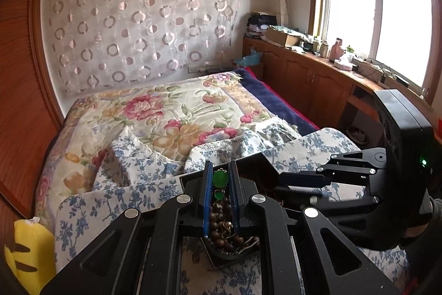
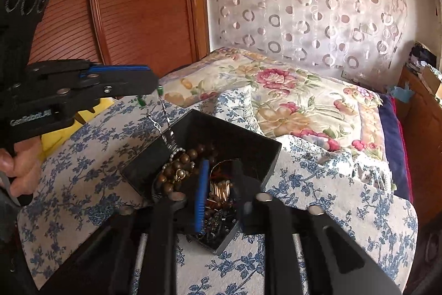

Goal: Organize jewelry

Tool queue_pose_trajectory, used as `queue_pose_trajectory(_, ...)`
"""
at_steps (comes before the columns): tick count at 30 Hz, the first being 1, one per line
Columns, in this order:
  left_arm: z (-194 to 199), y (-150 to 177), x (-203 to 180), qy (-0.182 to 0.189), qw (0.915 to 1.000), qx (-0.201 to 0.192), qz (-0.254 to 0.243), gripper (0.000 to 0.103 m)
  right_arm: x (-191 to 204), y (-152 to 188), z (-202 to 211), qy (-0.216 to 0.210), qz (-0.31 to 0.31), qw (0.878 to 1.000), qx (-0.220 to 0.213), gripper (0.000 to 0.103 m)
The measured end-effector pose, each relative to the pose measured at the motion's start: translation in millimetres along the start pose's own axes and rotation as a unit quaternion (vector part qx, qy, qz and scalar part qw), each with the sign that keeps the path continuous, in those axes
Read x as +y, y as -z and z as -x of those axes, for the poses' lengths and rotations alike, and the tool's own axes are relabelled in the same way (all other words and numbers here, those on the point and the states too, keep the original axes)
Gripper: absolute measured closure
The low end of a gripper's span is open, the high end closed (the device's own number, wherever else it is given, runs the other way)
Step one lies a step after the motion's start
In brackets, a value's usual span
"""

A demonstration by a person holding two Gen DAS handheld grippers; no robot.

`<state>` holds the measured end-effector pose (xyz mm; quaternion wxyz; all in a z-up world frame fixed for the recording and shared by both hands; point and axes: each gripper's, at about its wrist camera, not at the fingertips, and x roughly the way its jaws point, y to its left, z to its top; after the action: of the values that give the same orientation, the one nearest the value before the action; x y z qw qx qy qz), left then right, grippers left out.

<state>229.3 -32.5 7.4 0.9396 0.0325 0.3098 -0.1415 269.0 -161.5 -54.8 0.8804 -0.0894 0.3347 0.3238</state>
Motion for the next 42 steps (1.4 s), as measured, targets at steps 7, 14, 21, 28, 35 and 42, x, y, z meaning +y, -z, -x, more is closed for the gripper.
queue_pose_trajectory(7, -17.1, 1.9, -5.7, 0.003, 0.9999, 0.013, 0.000, 0.093, -6.1, 3.9, 10.9, 0.007, -0.010, 1.000, -0.007, 0.071)
queue_pose_trajectory(14, -10.1, 7.7, -6.5, -0.003, 0.9999, 0.010, 0.004, 0.077, -11.6, 15.3, 27.2, 0.033, -0.025, 0.999, -0.013, 0.071)
queue_pose_trajectory(21, 12.9, 27.8, -12.8, -0.027, 0.9996, 0.003, 0.005, 0.040, -7.7, 27.2, 47.9, 0.054, -0.052, 0.997, -0.032, 0.071)
queue_pose_trajectory(28, 46.2, 45.0, -21.0, -0.054, 0.9984, -0.016, 0.010, 0.011, 6.4, 36.3, 77.8, 0.069, -0.064, 0.994, -0.055, 0.071)
queue_pose_trajectory(35, 75.6, 54.4, -25.3, -0.073, 0.9968, -0.025, 0.022, 0.008, 21.9, 45.0, 107.6, 0.094, -0.078, 0.989, -0.081, 0.033)
queue_pose_trajectory(42, 104.7, 66.3, -27.0, -0.089, 0.9948, -0.036, 0.034, 0.008, 40.2, 54.1, 144.1, 0.125, -0.090, 0.981, -0.120, 0.002)
